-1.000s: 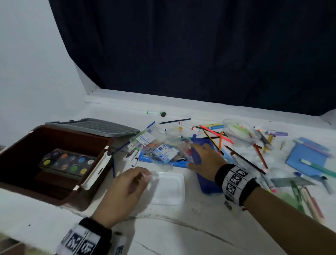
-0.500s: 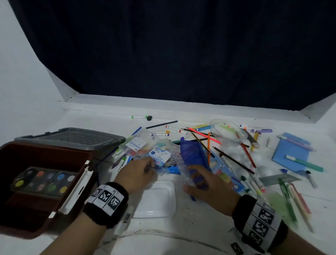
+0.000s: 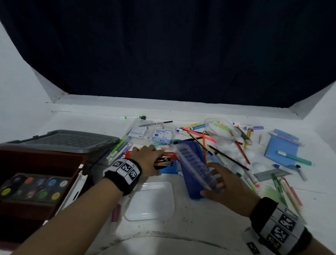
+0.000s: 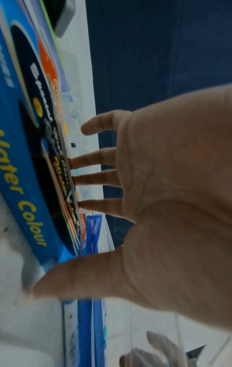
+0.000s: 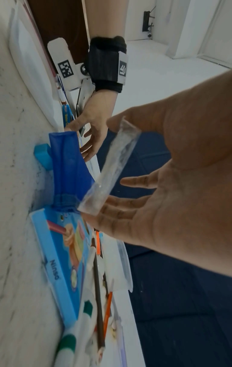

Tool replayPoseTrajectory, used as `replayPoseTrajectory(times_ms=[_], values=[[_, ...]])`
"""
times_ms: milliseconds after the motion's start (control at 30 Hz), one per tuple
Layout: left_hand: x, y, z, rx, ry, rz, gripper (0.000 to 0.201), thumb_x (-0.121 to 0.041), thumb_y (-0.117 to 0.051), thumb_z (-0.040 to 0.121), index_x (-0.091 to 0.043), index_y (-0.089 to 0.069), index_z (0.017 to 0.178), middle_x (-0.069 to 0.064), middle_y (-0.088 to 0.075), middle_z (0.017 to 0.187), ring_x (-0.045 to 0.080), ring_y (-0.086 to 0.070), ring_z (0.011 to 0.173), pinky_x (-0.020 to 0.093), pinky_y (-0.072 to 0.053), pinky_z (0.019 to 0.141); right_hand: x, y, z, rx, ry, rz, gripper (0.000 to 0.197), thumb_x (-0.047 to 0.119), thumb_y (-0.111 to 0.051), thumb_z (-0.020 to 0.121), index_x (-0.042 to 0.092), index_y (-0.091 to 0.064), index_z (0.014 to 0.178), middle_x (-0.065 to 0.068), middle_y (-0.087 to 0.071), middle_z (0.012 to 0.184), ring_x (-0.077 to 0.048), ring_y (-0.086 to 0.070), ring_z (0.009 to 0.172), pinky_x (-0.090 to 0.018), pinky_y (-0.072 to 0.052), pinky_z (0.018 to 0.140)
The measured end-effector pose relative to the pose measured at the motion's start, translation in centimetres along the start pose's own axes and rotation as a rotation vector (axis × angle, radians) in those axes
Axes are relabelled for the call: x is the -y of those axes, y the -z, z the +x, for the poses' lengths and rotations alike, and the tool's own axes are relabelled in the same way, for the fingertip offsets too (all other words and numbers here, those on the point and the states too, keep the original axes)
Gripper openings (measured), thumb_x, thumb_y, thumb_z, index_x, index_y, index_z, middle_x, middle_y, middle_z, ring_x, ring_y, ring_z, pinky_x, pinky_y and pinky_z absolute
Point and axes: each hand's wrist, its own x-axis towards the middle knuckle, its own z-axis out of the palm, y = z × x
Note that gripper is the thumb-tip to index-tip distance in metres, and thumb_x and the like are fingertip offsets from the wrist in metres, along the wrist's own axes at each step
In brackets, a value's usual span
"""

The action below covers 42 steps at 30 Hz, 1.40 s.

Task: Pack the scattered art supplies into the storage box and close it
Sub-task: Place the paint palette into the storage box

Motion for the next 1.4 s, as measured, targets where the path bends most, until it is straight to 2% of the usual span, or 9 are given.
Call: replayPoseTrajectory(times_ms=[133,200,300,467,767,1000,1100,1233,1400], values=[[0.1,0.1,0.6,-0.011,-0.034,-0.045,0.083,-0.050,-0.081,0.069,-0.037,-0.041,0.140,0.000,-0.050,0.129,0.026,-0.051,0.121,0.053,-0.035,0.105,-0.2,0.0,-1.6,0.022,0.013,-0.075,0.084,0.073,-0.072,0.058,0.050,-0.035,0.129,0.010,-0.048,0.125,-0.007,-0.058,0.103,-0.036,-0.053,0.088],[0.2,0.0,0.8,-0.084,-0.051,-0.073,0.077,-0.043,-0.081,0.071,-0.036,-0.044,0.138,-0.002,-0.051,0.128,0.024,-0.052,0.120,0.050,-0.037,0.103,0.2,0.0,-2.5,0.031,0.013,-0.109,0.081,0.056,-0.079,0.065,0.053,-0.027,0.128,0.009,-0.044,0.124,-0.004,-0.055,0.102,-0.028,-0.050,0.089],[0.5,0.0,0.9,-0.174,-0.070,-0.133,0.076,-0.040,-0.080,0.072,-0.037,-0.043,0.138,-0.006,-0.049,0.131,0.021,-0.052,0.123,0.048,-0.037,0.104,-0.2,-0.1,-3.3,-0.027,0.009,-0.147,0.095,0.047,-0.082,0.068,0.040,-0.024,0.143,0.012,-0.039,0.122,-0.002,-0.052,0.101,-0.023,-0.048,0.089],[0.0,0.4,1.2,-0.010,-0.048,0.017,0.082,-0.044,-0.077,0.075,-0.036,-0.034,0.144,-0.001,-0.044,0.138,0.024,-0.041,0.128,0.051,-0.031,0.106,-1.2,-0.4,-4.0,-0.068,-0.010,-0.194,0.111,0.051,-0.084,0.062,0.035,-0.018,0.150,0.017,-0.033,0.122,0.006,-0.047,0.099,-0.005,-0.038,0.079],[-1.8,0.7,0.4,-0.002,-0.038,-0.038,0.083,-0.056,-0.079,0.069,-0.038,-0.037,0.138,-0.003,-0.045,0.128,0.021,-0.049,0.118,0.046,-0.029,0.103,-2.4,0.3,-4.8,-0.072,0.036,-0.314,0.108,0.047,-0.082,0.067,0.037,-0.014,0.150,0.015,-0.024,0.132,0.000,-0.040,0.105,-0.009,-0.033,0.085],[-3.5,3.7,-2.8,-0.255,-0.018,0.041,0.094,-0.069,-0.075,0.065,-0.039,-0.034,0.144,-0.003,-0.033,0.143,0.021,-0.044,0.129,0.051,-0.017,0.113,-4.2,2.0,-6.2,-0.061,0.096,-0.297,0.104,0.043,-0.082,0.067,0.037,-0.017,0.149,0.015,-0.023,0.134,-0.008,-0.044,0.117,-0.014,-0.036,0.091],[-4.7,5.1,-5.1,-0.336,0.022,0.093,0.095,-0.057,-0.076,0.071,-0.035,-0.028,0.150,-0.001,-0.031,0.150,0.022,-0.037,0.135,0.053,-0.014,0.115,-5.3,2.6,-6.9,-0.037,0.125,-0.275,0.103,0.043,-0.080,0.068,0.041,-0.016,0.149,0.013,-0.023,0.137,-0.008,-0.045,0.113,-0.018,-0.041,0.091],[-5.7,4.1,-9.2,-0.437,0.063,0.016,0.096,-0.048,-0.075,0.068,-0.034,-0.029,0.151,-0.004,-0.037,0.144,0.020,-0.039,0.129,0.051,-0.020,0.109,-6.4,3.2,-8.0,0.018,0.188,-0.282,0.086,0.050,-0.072,0.077,0.051,-0.020,0.145,0.014,-0.021,0.139,-0.005,-0.047,0.111,-0.018,-0.040,0.093],[-7.7,-0.7,-13.6,-0.451,0.026,-0.127,0.095,-0.049,-0.064,0.059,-0.041,-0.034,0.148,-0.011,-0.043,0.137,0.013,-0.044,0.127,0.035,-0.022,0.093,-7.3,3.4,-8.9,0.081,0.146,-0.377,0.065,0.070,-0.051,0.084,0.050,-0.031,0.142,0.010,-0.021,0.142,-0.010,-0.044,0.126,-0.020,-0.034,0.103]])
